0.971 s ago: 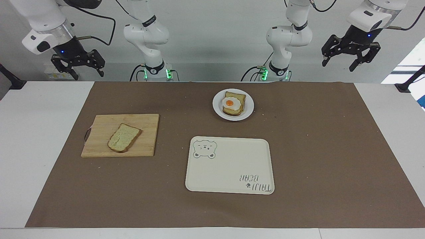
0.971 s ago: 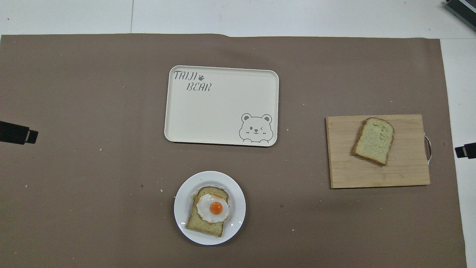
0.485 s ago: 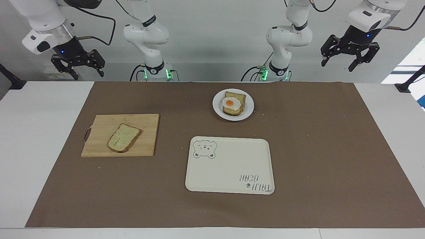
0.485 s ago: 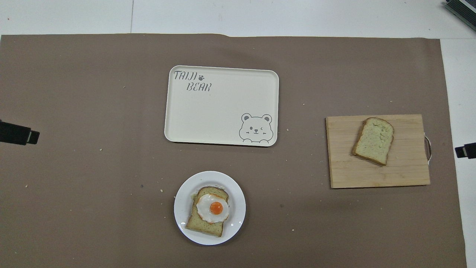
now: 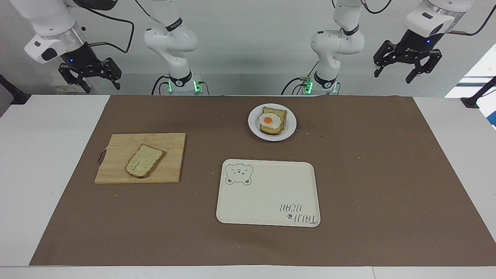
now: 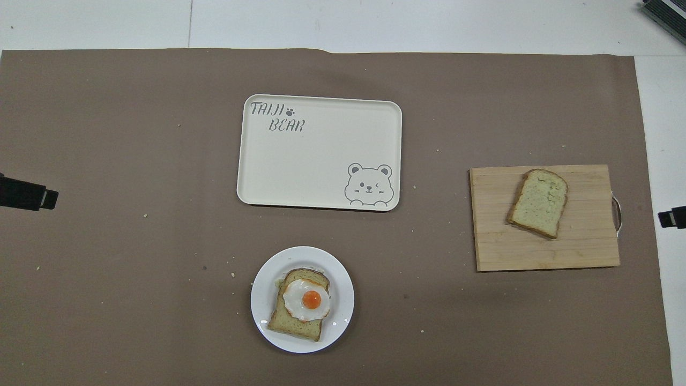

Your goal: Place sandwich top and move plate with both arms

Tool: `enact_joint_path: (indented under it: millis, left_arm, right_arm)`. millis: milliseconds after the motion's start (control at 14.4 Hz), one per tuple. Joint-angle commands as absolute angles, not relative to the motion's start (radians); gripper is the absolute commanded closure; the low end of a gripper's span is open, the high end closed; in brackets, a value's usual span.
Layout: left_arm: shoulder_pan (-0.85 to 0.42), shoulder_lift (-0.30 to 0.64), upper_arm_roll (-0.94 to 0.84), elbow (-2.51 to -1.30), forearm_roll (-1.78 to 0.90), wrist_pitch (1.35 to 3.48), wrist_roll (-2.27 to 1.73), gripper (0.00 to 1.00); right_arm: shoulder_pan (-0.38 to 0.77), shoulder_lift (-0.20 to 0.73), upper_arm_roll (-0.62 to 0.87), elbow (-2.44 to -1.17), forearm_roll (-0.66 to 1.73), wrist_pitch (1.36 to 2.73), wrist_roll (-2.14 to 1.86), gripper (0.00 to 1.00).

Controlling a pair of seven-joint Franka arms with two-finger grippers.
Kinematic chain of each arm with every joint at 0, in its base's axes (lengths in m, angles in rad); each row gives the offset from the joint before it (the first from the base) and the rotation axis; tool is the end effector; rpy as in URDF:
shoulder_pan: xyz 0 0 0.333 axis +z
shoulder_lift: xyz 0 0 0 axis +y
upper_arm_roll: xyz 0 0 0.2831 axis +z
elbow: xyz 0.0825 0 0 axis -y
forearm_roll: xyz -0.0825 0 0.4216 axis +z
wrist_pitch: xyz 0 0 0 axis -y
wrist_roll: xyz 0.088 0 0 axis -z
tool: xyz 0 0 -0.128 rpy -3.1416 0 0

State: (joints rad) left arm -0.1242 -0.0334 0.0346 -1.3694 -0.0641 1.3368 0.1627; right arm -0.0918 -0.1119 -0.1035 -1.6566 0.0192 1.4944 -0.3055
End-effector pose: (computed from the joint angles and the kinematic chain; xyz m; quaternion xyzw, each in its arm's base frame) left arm 0.5489 -0.0583 0.6694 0.9906 -0.1331 0.0016 0.0317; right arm 0.5408 -0.1069 0.5845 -0.9980 -0.0560 0.0208 0.0212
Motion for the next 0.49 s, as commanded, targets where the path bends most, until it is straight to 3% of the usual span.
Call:
enact_joint_path:
  millis: [0,416]
  left_arm:
    - [-0.14,-0.064,0.045,-1.41,-0.071,1.341,0.149,0.0]
    - [-0.14,-0.064,0.044,-1.41,-0.071,1.344,0.149,0.0]
  right_arm:
    - [-0.11,-0.146,-0.1,-1.695,0.034,1.489,-0.322,0.0]
    - [-0.11,-0.16,-0.101,-1.715,0.034,1.477,-0.322,0.0]
